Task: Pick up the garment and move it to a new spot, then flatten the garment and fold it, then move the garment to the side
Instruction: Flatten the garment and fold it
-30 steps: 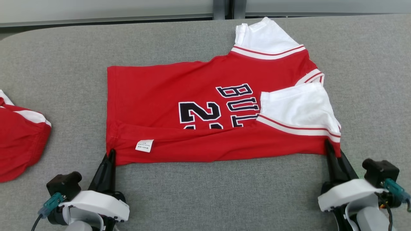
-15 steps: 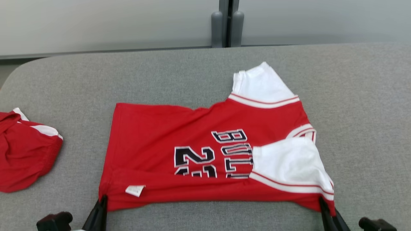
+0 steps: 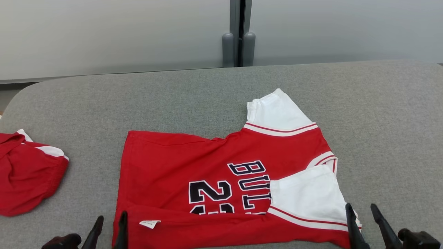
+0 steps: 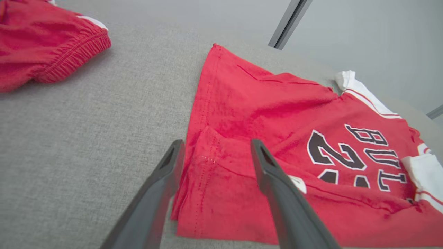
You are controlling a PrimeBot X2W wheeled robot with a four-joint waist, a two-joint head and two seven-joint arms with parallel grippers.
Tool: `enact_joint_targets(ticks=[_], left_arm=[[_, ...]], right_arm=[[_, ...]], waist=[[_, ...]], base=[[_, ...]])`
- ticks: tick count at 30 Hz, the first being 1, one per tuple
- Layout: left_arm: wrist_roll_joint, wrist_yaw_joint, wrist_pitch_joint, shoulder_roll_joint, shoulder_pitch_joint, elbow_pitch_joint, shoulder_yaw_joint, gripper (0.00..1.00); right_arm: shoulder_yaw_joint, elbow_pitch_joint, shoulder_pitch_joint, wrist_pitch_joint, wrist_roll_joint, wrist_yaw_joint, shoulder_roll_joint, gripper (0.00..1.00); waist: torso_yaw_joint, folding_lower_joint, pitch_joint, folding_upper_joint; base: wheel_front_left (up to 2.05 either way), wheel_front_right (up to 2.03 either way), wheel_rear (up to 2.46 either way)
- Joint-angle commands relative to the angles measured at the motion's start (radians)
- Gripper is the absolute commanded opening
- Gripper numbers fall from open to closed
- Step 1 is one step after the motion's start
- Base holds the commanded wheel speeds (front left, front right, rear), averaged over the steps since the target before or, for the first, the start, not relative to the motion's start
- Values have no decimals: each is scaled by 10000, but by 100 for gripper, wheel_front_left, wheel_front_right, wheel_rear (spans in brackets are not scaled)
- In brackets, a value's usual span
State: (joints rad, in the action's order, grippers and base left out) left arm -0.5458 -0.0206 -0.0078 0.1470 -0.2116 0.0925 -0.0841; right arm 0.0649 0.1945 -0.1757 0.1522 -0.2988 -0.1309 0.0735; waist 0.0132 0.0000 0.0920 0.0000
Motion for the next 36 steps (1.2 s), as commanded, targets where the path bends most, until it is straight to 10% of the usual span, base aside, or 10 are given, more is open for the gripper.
enact_joint_targets(ticks=[1,20,36], left_arm=[[242,-108,-380,23,340,-175,8,100],[2152,-661,-2257,415,1706,-377,-238,100],[1115,670,-328,383,6368,4066,-689,100]], right_arm=[[-77,-296,307,179,270,3,16,100],[-183,-2690,1102,-226,1390,3,79,100],[182,-2478,2037,-87,1195,3,-49,100]], waist=[[-31,0,62,0],[-147,0,138,0],[-272,0,1880,0]], base=[[0,0,0],[0,0,0],[0,0,0]])
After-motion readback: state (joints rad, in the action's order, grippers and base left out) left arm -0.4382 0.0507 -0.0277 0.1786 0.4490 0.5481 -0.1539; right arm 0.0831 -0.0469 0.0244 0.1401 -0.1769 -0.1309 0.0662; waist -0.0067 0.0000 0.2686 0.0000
